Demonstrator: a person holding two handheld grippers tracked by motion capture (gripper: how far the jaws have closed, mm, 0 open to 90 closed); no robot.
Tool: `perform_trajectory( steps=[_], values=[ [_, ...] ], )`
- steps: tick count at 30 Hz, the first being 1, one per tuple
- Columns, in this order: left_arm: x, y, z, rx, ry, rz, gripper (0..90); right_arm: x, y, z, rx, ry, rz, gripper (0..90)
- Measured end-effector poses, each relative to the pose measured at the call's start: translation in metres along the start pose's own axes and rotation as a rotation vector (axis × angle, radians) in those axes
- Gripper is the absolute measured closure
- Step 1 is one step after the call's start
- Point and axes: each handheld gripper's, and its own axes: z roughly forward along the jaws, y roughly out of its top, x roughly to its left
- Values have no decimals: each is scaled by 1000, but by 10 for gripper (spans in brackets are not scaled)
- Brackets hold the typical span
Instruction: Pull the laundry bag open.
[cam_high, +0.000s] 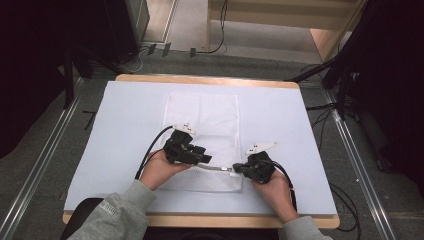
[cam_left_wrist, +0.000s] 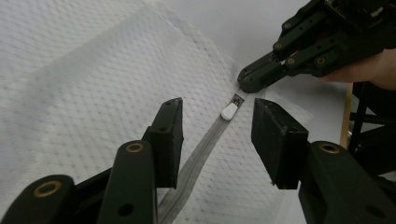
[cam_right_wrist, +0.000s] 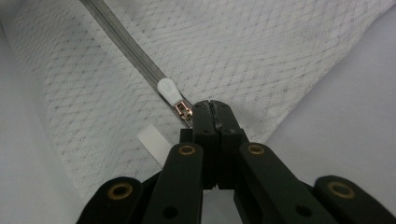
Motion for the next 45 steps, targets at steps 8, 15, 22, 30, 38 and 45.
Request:
perform_trajectory(
  steps=[8, 15, 22, 30, 38, 45],
  values=[
    [-7, 1, 11, 3, -37, -9, 673, 1, -1, 0, -3, -6, -1, 900],
    [-12, 1, 32, 32, -63, -6, 784, 2, -2, 0, -13, -13, -6, 900],
    [-11, 2, 49, 62, -43, 2, 797, 3, -3, 0, -21, -15, -4, 900],
    [-7, -1, 63, 78, -24, 6, 783, 3, -4, 0, -27, -15, -17, 897],
    [-10, -2, 70, 70, -49, 8, 791, 4, -4, 0, -28, -17, -18, 898],
    [-16, -3, 71, 81, -61, 26, 804, 3, -4, 0, -28, -16, -20, 899]
  ],
)
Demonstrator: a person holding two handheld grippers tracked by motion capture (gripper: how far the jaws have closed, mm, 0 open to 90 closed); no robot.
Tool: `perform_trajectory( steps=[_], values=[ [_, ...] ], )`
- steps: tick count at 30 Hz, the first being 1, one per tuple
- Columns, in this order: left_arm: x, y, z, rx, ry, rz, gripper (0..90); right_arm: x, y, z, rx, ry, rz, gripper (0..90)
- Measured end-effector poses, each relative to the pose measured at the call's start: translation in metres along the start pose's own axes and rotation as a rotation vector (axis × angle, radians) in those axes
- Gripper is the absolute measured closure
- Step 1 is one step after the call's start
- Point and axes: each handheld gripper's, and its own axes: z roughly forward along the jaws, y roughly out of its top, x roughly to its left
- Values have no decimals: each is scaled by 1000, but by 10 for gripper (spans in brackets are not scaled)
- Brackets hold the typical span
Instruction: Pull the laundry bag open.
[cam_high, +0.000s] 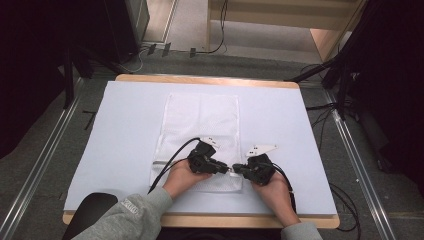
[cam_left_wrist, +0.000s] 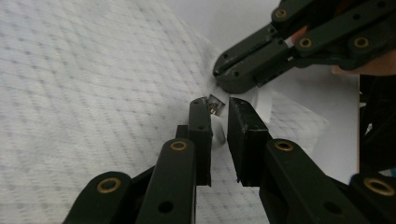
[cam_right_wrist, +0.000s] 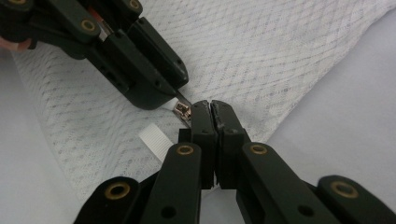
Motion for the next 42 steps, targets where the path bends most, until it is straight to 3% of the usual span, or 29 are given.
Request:
perform_trajectory(
  steps=[8, 12, 17, 23, 29, 34, 37, 42],
  values=[
    [0, -1, 5, -21, 0, 3, 861, 0, 0, 0, 1, -2, 6, 898],
    [4, -1, 5, -25, -25, -31, 876, 1, 0, 0, 2, -6, 6, 898],
    [1, 0, 6, -24, -6, -4, 862, 1, 0, 0, 3, -3, 8, 899],
    [6, 2, 5, -10, -41, -53, 880, 2, 0, 0, 1, -11, -9, 900],
    [10, 5, 3, 7, -68, -76, 882, 1, -2, 0, -10, -9, -30, 900],
    [17, 6, -1, 17, -104, -130, 883, 1, -3, 0, -15, -8, -48, 900],
    [17, 6, -4, 22, -94, -112, 883, 1, -3, 0, -17, -8, -52, 900],
    [21, 6, -7, 34, -105, -118, 884, 1, -4, 0, -20, -7, -50, 900]
  ],
)
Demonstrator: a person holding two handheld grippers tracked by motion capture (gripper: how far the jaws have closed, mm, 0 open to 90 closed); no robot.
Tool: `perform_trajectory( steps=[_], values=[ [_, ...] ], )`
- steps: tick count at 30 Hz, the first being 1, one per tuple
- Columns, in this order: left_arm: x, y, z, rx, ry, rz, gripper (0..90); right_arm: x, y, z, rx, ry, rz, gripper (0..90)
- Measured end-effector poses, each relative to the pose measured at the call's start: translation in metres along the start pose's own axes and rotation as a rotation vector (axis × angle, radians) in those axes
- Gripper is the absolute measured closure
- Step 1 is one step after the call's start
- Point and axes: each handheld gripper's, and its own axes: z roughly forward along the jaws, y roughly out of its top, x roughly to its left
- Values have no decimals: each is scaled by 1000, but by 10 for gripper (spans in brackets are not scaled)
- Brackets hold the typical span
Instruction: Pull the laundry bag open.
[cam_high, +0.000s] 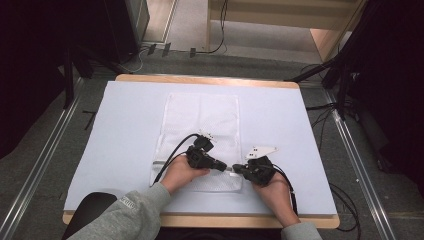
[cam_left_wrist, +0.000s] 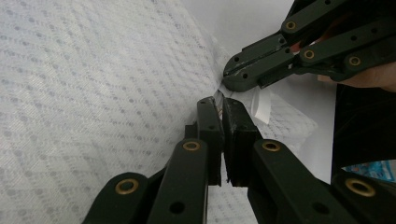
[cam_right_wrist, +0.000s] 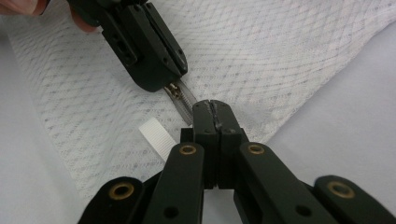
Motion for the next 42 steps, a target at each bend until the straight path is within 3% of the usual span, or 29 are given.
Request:
perform_trajectory(
  steps=[14, 15, 17, 23, 28, 42],
  values=[
    [3, 0, -5, 33, -1, -5, 884, -1, -1, 0, -3, 6, 7, 900],
    [3, 0, -6, 27, 10, -12, 884, -1, 0, 0, -3, 6, 7, 900],
    [6, 0, -9, 22, -11, -30, 884, -1, 0, 0, -2, 5, 9, 900],
    [4, -1, -14, 40, -8, -21, 884, -1, 0, 0, -6, 10, 15, 900],
    [8, -2, -24, 32, -10, -42, 884, -1, -1, 0, -7, 9, 15, 900],
    [9, -7, -35, 46, -2, -29, 883, -1, -1, 0, -5, 7, 16, 900]
  ],
)
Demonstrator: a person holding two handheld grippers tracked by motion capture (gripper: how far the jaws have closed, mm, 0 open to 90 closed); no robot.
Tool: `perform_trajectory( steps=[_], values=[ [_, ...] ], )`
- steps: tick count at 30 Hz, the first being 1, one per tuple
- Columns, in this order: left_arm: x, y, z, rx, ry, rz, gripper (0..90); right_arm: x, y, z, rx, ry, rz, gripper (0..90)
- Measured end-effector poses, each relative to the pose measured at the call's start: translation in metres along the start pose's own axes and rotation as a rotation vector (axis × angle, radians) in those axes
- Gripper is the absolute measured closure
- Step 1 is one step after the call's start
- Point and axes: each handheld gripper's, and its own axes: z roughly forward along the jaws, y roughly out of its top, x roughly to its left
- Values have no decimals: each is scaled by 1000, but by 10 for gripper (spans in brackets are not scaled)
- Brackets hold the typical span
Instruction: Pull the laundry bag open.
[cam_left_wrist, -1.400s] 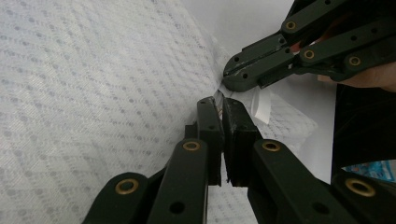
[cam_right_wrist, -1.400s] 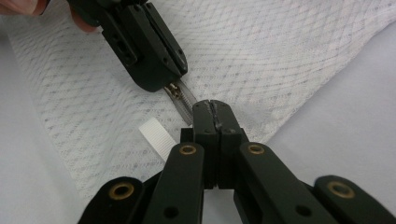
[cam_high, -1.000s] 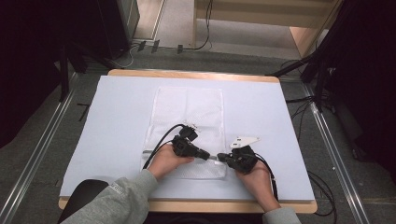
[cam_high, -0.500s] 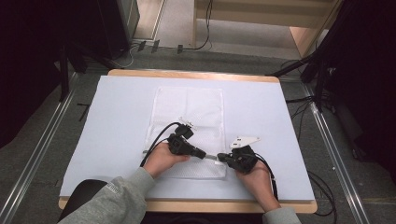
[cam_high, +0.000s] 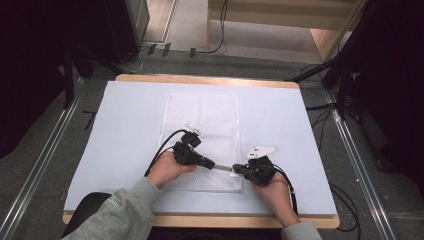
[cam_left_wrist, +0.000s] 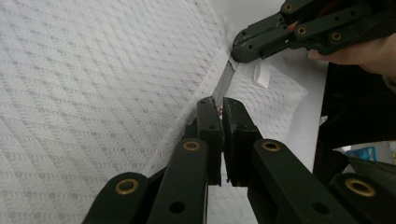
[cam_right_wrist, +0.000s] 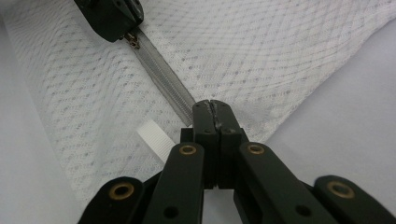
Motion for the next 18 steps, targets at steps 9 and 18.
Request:
perform_trajectory(
  steps=[9, 18],
  values=[
    [4, -3, -5, 0, 6, -21, 884, 0, 0, 0, -1, 0, -4, 900],
    [10, -8, -19, -1, 18, -30, 884, 0, 0, 0, 0, -2, -4, 900]
  ],
)
